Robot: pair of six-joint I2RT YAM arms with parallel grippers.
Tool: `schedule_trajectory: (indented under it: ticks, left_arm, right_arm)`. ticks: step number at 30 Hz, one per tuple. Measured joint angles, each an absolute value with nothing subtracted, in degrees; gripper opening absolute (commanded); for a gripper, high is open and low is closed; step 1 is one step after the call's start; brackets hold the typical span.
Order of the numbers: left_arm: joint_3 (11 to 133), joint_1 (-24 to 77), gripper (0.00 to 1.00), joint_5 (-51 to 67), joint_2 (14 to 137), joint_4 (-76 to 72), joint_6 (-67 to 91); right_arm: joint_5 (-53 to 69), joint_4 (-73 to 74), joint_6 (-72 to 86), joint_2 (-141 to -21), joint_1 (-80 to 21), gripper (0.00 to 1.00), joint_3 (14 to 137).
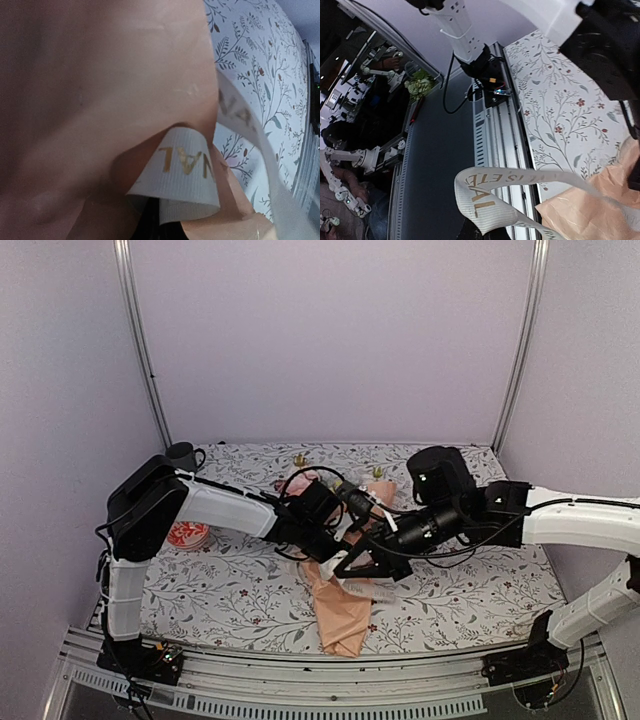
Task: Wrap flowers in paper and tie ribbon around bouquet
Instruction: Cross the ribbon over the folded bouquet.
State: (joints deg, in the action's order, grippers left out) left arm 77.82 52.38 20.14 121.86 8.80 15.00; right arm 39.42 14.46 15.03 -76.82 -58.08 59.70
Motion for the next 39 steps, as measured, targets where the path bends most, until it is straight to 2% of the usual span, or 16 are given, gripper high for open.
schedule_trajectory:
  ticks: [6, 18, 28, 39]
  left_arm:
    - [77.3, 52.1, 0.0, 20.7, 121.9, 8.0, 15.0]
    - [77.5, 51.1, 0.0, 21.7, 121.2, 8.5, 13.3]
    - [77.5, 47.0, 0.0, 22.4, 113.0, 8.9, 12.9]
    - [77.5, 46.8, 0.0, 19.4, 101.6, 11.0, 9.3]
  right_arm:
    - [47.0, 2.2, 17.2, -86.4, -60.6, 0.0, 58.7]
    - [40.7, -4.4, 20.7, -98.7, -60.2, 0.0, 57.1]
    - [39.4, -18.4, 28.6, -98.7, -55.1, 0.0, 44.6]
    - [42.6, -25.3, 36.0, -107.4, -46.4, 0.0, 44.4]
